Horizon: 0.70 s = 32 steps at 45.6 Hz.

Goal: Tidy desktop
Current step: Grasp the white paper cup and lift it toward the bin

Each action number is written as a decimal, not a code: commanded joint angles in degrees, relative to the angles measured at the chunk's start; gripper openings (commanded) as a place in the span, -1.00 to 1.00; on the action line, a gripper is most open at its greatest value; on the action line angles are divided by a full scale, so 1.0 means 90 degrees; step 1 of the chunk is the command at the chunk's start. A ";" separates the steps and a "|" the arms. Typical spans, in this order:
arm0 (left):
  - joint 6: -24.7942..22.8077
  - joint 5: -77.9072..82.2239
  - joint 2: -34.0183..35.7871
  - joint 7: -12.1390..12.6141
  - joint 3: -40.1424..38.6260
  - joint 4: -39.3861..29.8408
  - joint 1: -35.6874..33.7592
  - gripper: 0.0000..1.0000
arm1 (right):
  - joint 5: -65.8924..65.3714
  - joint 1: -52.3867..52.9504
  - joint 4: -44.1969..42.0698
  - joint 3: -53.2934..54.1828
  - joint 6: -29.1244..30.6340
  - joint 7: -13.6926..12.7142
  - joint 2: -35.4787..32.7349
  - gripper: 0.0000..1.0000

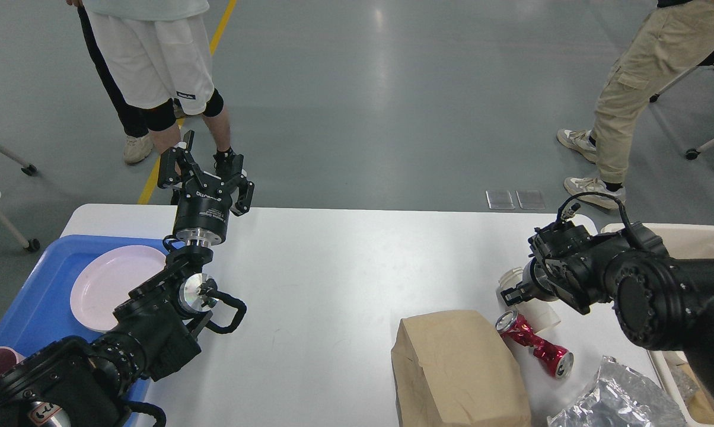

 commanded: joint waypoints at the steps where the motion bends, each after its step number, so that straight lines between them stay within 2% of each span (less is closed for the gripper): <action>1: 0.0000 0.0000 0.0000 0.0000 0.0000 0.0000 0.0000 0.94 | 0.0260 0.0017 0.0010 -0.0009 0.0052 -0.0045 -0.0006 -0.63; 6: 0.0000 0.0000 0.0000 0.0000 0.0000 0.0000 0.0000 0.94 | 0.0279 0.0047 0.0019 0.0001 0.0120 -0.0045 -0.0006 -1.00; 13: 0.0000 0.0000 0.0000 0.0000 0.0000 0.0000 0.0000 0.94 | 0.0289 0.0251 0.0078 0.0010 0.0384 -0.0045 -0.0006 -1.00; 25: 0.0000 0.0000 0.0000 0.0000 0.0000 0.0000 0.0000 0.94 | 0.0631 0.1373 0.0351 0.0264 0.1584 -0.0036 -0.0328 -1.00; 32: 0.0000 0.0000 0.0000 0.0000 0.0000 0.0000 0.0000 0.94 | 0.0699 0.2506 0.0576 0.0274 0.2629 0.0023 -0.0533 -1.00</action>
